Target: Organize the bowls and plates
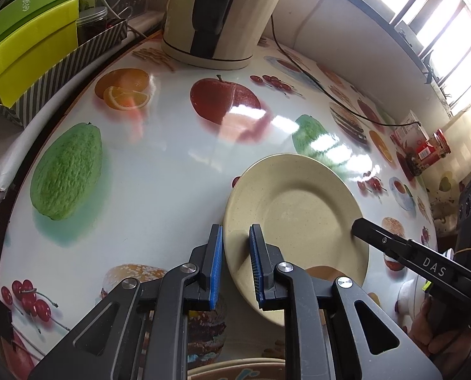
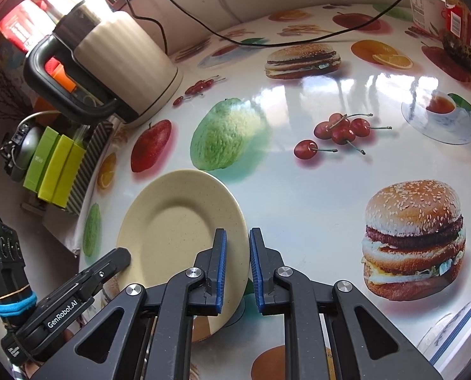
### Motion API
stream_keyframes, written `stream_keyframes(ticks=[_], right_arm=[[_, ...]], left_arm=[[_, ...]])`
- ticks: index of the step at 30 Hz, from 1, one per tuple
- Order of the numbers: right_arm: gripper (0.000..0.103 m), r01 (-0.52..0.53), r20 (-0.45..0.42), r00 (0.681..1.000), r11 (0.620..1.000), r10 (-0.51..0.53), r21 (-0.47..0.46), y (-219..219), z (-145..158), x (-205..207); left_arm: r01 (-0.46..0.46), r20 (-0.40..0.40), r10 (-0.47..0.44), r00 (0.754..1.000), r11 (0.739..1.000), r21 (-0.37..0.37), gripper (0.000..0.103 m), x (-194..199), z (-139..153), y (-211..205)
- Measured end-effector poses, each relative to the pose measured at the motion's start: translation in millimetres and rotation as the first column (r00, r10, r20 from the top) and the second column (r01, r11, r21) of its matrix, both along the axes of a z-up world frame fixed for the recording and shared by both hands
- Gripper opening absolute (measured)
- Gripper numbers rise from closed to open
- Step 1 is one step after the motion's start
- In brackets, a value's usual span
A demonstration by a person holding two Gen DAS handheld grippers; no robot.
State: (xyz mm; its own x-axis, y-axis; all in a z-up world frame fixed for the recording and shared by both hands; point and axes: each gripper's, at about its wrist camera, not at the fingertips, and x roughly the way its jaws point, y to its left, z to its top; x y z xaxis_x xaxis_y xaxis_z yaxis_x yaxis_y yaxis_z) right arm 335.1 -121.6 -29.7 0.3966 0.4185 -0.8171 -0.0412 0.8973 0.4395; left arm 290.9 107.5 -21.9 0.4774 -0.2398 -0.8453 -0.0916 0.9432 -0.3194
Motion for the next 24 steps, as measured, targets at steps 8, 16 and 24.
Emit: stream_keyframes(ticks=[8, 16, 24], right_arm=[[0.015, -0.012, 0.031, 0.999, 1.0, 0.012, 0.002, 2.2, 13.3, -9.5], [0.015, -0.03, 0.054, 0.998, 1.0, 0.029, 0.009, 4.6, 27.7, -22.2], [0.015, -0.045, 0.07, 0.997, 0.999, 0.044, 0.016, 6.8, 36.1, -39.7]], left_arm=[[-0.003, 0.029, 0.003, 1.0, 1.0, 0.0, 0.018, -9.4, 13.0, 4.6], [-0.011, 0.053, 0.012, 0.999, 1.0, -0.01, 0.018, -24.6, 24.4, 10.5], [-0.02, 0.068, 0.021, 0.997, 1.0, -0.015, 0.018, -41.4, 31.3, 13.7]])
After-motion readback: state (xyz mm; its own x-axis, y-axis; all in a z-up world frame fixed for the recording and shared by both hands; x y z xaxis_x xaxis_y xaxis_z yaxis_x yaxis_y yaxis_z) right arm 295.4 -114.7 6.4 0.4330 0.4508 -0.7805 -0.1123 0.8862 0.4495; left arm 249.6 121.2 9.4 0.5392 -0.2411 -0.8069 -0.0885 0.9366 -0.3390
